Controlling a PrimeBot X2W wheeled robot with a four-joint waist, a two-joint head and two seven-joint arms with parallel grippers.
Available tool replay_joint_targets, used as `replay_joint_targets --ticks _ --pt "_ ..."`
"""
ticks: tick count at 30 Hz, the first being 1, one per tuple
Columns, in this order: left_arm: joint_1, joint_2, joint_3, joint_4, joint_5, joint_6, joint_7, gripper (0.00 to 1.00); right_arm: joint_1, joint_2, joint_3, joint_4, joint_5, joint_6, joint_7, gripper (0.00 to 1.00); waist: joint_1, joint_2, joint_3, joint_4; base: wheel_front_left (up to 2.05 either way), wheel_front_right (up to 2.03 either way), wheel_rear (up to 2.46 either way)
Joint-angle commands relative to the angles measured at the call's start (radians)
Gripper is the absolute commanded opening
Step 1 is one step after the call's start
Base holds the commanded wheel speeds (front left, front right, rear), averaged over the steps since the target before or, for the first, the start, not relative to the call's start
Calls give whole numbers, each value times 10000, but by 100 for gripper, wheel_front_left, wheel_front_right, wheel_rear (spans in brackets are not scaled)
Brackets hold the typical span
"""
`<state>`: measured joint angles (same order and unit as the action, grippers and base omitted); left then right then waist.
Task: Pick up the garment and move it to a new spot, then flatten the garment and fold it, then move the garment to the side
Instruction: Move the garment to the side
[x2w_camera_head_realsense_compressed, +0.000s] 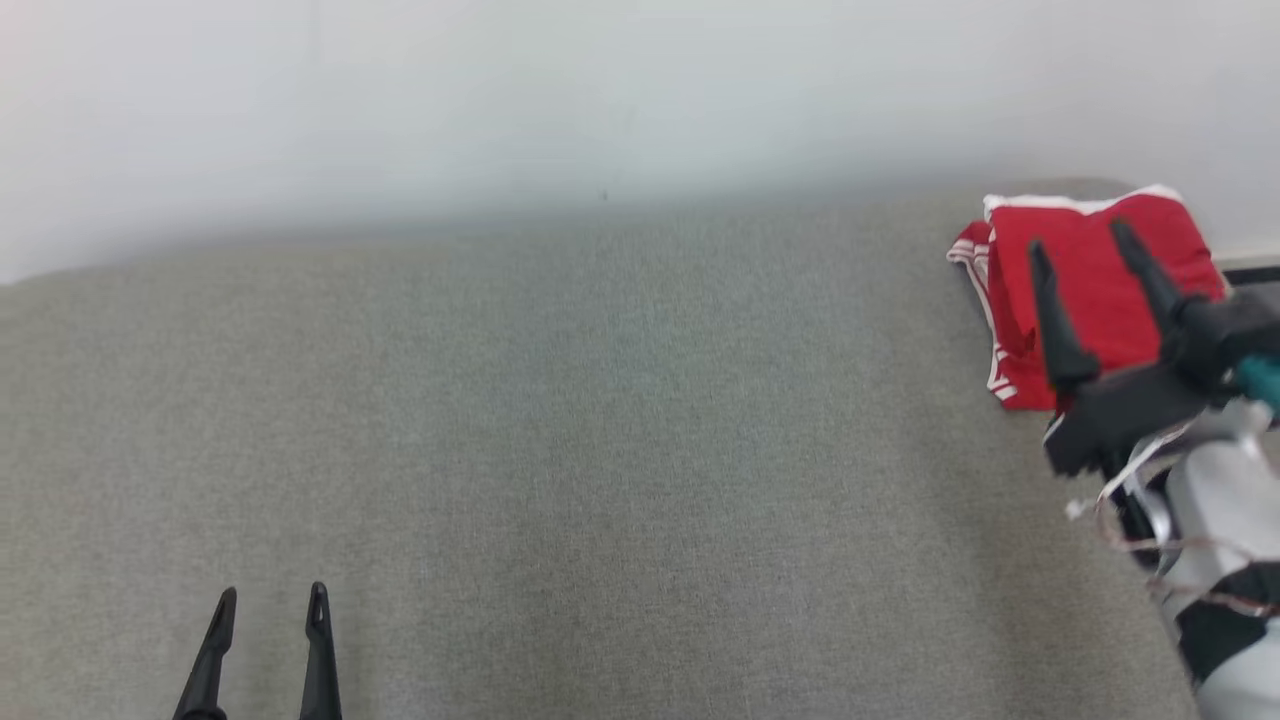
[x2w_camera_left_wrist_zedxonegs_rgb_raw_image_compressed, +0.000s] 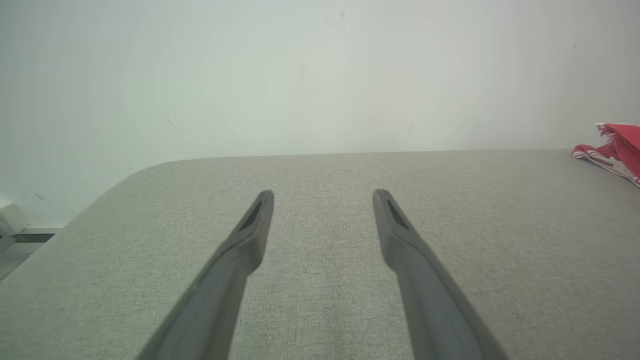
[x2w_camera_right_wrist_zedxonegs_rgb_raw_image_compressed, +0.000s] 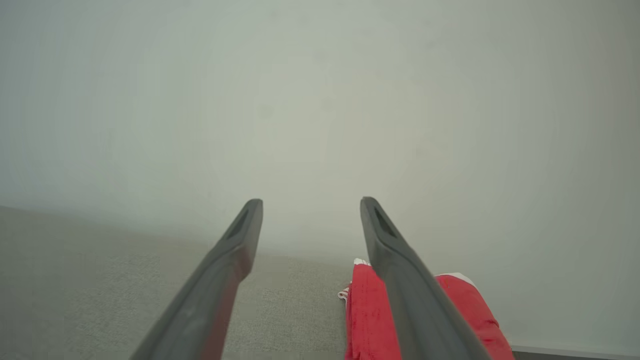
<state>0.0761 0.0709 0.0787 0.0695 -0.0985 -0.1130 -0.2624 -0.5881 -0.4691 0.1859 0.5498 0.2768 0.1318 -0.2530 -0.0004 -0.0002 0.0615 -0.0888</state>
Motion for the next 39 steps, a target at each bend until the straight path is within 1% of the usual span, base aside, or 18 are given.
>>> replay_joint_targets --ticks 1,2,6,12,18,20,29,39 --pt "144 -34 56 10 1 16 -32 100 457 227 -134 -248 -155 -29 -36 100 4 2 -503 42 0 0 0" --pt "144 -34 56 10 1 16 -32 100 457 227 -134 -248 -155 -29 -36 100 4 2 -503 42 0 0 0" --pt "240 -64 95 61 27 -2 -32 100 1443 654 -369 -925 -288 -29 5 100 4 2 -630 52 0 0 0" --pt "124 -113 85 213 43 -5 -32 100 2892 1365 -989 -1822 -392 -29 -12 100 4 2 -760 73 0 0 0" --pt "176 -135 26 356 94 -44 -32 100 4290 2062 -1573 -2324 -562 -29 -74 100 4 2 -957 89 0 0 0" --pt "222 -137 37 388 112 -59 -32 100 4683 2193 -1574 -2485 -806 -29 -91 100 4 2 -997 90 0 0 0" --pt "276 -114 222 572 118 -74 -32 100 5829 2996 -1974 -3049 -926 -29 -124 100 4 2 -1099 162 0 0 0" --pt "177 -114 308 751 164 -114 -32 100 6486 3453 -2234 -3535 -1115 -29 -124 100 4 2 -1160 320 0 0 0"
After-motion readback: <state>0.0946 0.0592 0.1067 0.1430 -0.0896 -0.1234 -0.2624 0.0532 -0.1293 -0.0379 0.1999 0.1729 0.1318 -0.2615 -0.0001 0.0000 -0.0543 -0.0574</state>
